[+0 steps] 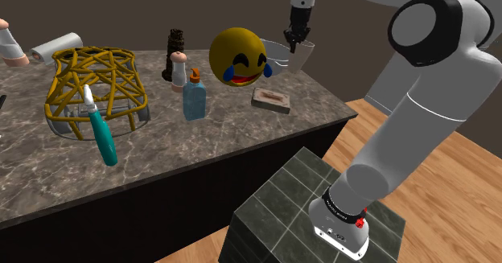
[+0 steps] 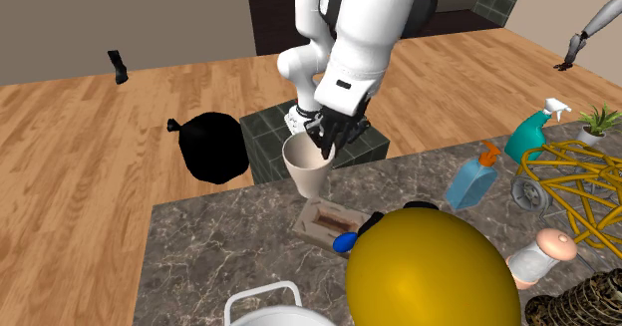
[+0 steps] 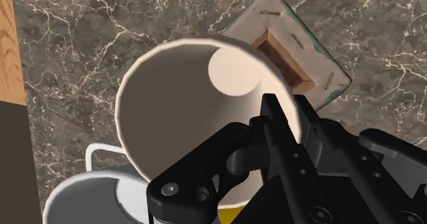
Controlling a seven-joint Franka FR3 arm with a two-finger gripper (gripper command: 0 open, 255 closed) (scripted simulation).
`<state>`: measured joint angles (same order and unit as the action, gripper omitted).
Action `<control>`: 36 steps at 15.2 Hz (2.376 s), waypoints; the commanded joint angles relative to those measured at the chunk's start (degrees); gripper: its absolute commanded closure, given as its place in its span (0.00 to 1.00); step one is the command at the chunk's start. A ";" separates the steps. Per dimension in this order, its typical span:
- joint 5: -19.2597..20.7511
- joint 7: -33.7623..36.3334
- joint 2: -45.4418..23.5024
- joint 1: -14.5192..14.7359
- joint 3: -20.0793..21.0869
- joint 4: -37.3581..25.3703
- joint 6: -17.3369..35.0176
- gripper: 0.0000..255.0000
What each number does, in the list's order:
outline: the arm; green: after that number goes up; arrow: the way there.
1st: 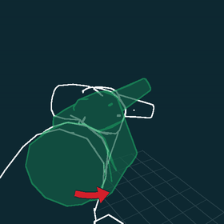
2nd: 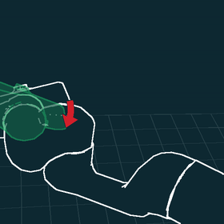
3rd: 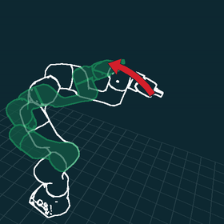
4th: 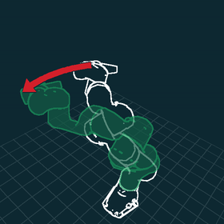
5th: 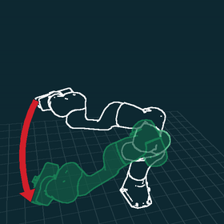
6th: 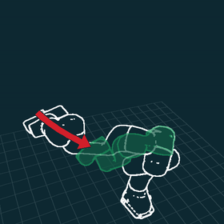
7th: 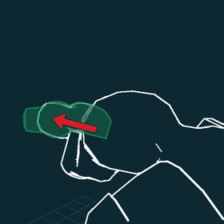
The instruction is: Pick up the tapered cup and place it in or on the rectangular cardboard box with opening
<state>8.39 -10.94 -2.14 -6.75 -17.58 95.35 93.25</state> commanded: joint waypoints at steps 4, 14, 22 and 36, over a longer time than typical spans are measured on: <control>-0.02 6.69 1.64 3.56 3.29 0.26 -2.33 1.00; 0.04 9.52 2.36 4.50 4.25 7.43 3.79 1.00; 0.11 10.21 1.88 4.40 4.15 13.02 9.82 1.00; 0.11 10.53 1.29 4.33 4.09 15.72 13.08 0.00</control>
<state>8.50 -0.41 -0.86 -2.42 -13.49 111.06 106.33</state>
